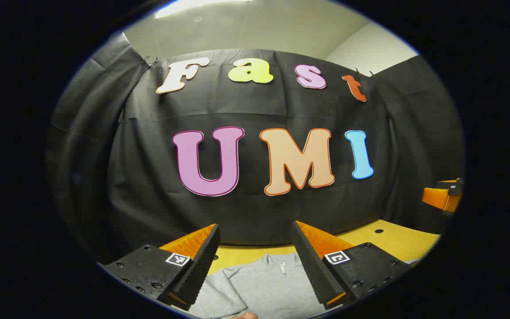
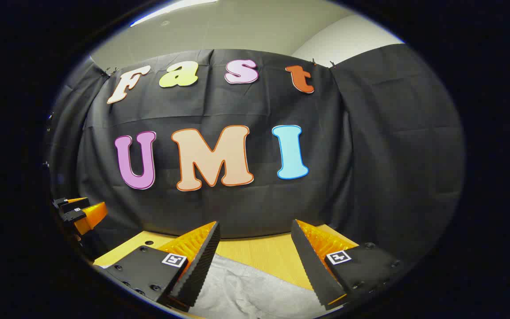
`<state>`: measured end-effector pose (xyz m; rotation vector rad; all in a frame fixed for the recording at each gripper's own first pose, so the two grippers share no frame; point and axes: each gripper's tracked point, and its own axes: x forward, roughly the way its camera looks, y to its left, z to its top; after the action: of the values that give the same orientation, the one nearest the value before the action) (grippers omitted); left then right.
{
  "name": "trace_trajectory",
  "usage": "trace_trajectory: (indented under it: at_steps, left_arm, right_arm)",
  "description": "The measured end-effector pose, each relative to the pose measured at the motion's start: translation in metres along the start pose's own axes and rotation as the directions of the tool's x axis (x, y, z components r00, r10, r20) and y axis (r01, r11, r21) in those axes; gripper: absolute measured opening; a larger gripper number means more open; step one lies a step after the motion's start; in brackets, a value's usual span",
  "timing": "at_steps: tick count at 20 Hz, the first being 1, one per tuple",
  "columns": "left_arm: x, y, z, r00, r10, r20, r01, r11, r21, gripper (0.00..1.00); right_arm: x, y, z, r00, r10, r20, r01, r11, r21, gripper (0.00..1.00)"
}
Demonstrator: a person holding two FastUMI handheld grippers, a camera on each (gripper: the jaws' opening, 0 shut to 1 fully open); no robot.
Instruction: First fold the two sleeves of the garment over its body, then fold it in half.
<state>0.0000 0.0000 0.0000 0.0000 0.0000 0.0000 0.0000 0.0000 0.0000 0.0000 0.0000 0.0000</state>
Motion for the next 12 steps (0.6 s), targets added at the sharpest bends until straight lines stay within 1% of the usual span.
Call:
trace_trajectory:
  at_steps: [1, 2, 4, 5, 6, 7, 8, 9, 11, 12]
  left_arm:
    - [0.0, 0.0, 0.001, 1.0, 0.001, 0.002, -0.001, 1.0, 0.0, 0.97]
    - [0.0, 0.0, 0.0, 1.0, 0.002, 0.003, -0.002, 1.0, 0.0, 0.94]
    - [-0.001, 0.001, -0.001, 1.0, 0.007, 0.005, -0.007, 1.0, -0.005, 0.94]
    - [0.0, 0.002, -0.001, 1.0, 0.01, 0.004, -0.01, 1.0, -0.003, 0.97]
    - [-0.001, 0.003, -0.002, 1.0, 0.012, 0.004, -0.012, 1.0, -0.002, 0.97]
    - [-0.002, 0.004, -0.001, 1.0, 0.014, 0.009, -0.014, 1.0, -0.001, 0.94]
    - [-0.001, 0.005, 0.001, 1.0, 0.016, 0.01, -0.016, 1.0, 0.002, 0.94]
    - [-0.001, 0.007, 0.002, 1.0, 0.02, 0.011, -0.02, 1.0, 0.006, 0.97]
    - [-0.002, 0.01, 0.0, 1.0, 0.026, 0.011, -0.026, 1.0, 0.01, 0.97]
    - [-0.002, 0.011, -0.001, 1.0, 0.028, 0.01, -0.028, 1.0, 0.01, 0.94]
  right_arm:
    - [0.0, 0.0, 0.002, 1.0, 0.001, 0.003, -0.001, 1.0, -0.003, 0.96]
    - [-0.001, 0.0, 0.003, 1.0, 0.0, 0.009, 0.0, 1.0, -0.005, 0.96]
    - [-0.001, -0.002, 0.006, 1.0, -0.005, 0.019, 0.005, 1.0, -0.009, 0.96]
    - [-0.001, -0.001, 0.007, 1.0, -0.004, 0.021, 0.004, 1.0, -0.006, 0.98]
    - [-0.002, -0.001, 0.007, 1.0, -0.005, 0.022, 0.005, 1.0, -0.004, 0.99]
    - [-0.001, -0.001, 0.007, 1.0, -0.006, 0.022, 0.006, 1.0, -0.003, 0.99]
    - [0.0, -0.001, 0.007, 1.0, -0.006, 0.022, 0.006, 1.0, -0.001, 0.99]
    - [0.0, -0.001, 0.006, 1.0, -0.004, 0.019, 0.004, 1.0, -0.001, 0.99]
    - [0.002, 0.001, 0.004, 1.0, 0.001, 0.013, -0.001, 1.0, 0.003, 0.99]
    - [0.003, 0.001, 0.003, 1.0, 0.002, 0.012, -0.002, 1.0, 0.003, 0.98]
